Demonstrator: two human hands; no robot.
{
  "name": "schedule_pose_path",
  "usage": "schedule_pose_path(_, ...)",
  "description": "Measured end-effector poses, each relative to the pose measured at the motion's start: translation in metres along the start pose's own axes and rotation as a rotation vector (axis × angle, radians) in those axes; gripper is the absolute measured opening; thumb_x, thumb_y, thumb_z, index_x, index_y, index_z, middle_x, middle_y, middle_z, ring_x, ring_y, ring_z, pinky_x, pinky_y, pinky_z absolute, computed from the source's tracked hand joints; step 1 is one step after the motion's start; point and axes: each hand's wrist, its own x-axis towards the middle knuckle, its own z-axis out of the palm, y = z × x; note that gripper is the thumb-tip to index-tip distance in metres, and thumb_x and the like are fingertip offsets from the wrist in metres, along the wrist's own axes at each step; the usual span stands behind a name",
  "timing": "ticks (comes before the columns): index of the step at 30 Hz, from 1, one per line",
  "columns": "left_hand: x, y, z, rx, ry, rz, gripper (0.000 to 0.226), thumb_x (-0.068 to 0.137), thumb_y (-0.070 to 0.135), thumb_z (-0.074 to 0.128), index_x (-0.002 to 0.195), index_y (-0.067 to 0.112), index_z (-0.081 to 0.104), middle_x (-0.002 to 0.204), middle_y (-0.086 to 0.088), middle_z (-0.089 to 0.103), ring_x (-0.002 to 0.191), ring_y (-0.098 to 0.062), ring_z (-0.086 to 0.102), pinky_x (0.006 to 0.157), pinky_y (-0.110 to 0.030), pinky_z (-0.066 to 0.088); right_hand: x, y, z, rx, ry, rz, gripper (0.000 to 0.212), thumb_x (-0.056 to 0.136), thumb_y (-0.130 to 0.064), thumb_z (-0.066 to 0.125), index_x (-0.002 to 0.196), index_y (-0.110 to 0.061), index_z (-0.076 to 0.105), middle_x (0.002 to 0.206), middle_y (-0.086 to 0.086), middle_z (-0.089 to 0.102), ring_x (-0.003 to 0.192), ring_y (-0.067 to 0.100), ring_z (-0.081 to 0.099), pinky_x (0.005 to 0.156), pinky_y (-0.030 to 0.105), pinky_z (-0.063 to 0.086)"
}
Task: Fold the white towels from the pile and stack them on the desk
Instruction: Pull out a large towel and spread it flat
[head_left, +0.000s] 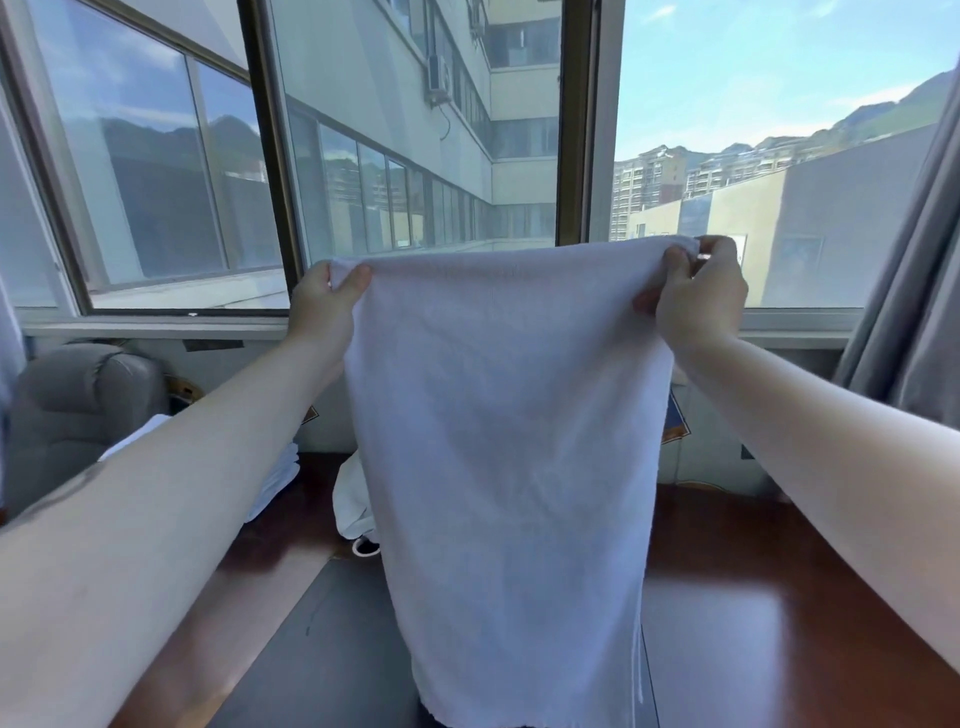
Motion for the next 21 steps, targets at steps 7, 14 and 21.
schedule_pose_path(7, 0.047, -0.053, 0.039, 0.083, -0.002, -0.094, 0.037, 0.099, 0.029, 0.057, 0.069, 0.018, 0.037, 0.075, -0.002, 0.043, 0.077, -0.016, 0.04, 0.061, -0.029, 0.031, 0.028, 0.042, 0.027, -0.141, -0.068, 0.062, 0.024, 0.102, -0.025, 0.043, 0.121, -0.012, 0.048, 0.094, 0.005, 0.054, 0.083, 0.027, 0.052, 0.068, 0.032, 0.037)
schedule_pose_path(14, 0.12, -0.122, 0.083, 0.242, -0.134, -0.205, 0.021, 0.096, 0.028, 0.06, 0.086, 0.01, 0.057, 0.089, -0.011, 0.056, 0.084, -0.018, 0.05, 0.07, -0.03, 0.036, 0.065, 0.109, 0.076, -0.213, -0.134, 0.193, 0.02, 0.103, -0.022, 0.04, 0.116, -0.008, 0.046, 0.087, 0.005, 0.051, 0.078, 0.025, 0.049, 0.06, 0.031, 0.033)
schedule_pose_path(21, 0.205, -0.141, 0.14, 0.228, -0.162, -0.193, 0.019, 0.098, 0.026, 0.059, 0.083, 0.015, 0.057, 0.083, -0.003, 0.059, 0.052, -0.015, 0.065, 0.044, -0.025, 0.042, 0.126, 0.134, 0.113, -0.128, -0.111, 0.123, 0.007, 0.103, -0.022, 0.038, 0.109, -0.017, 0.04, 0.091, 0.003, 0.054, 0.078, 0.018, 0.053, 0.065, 0.03, 0.043)
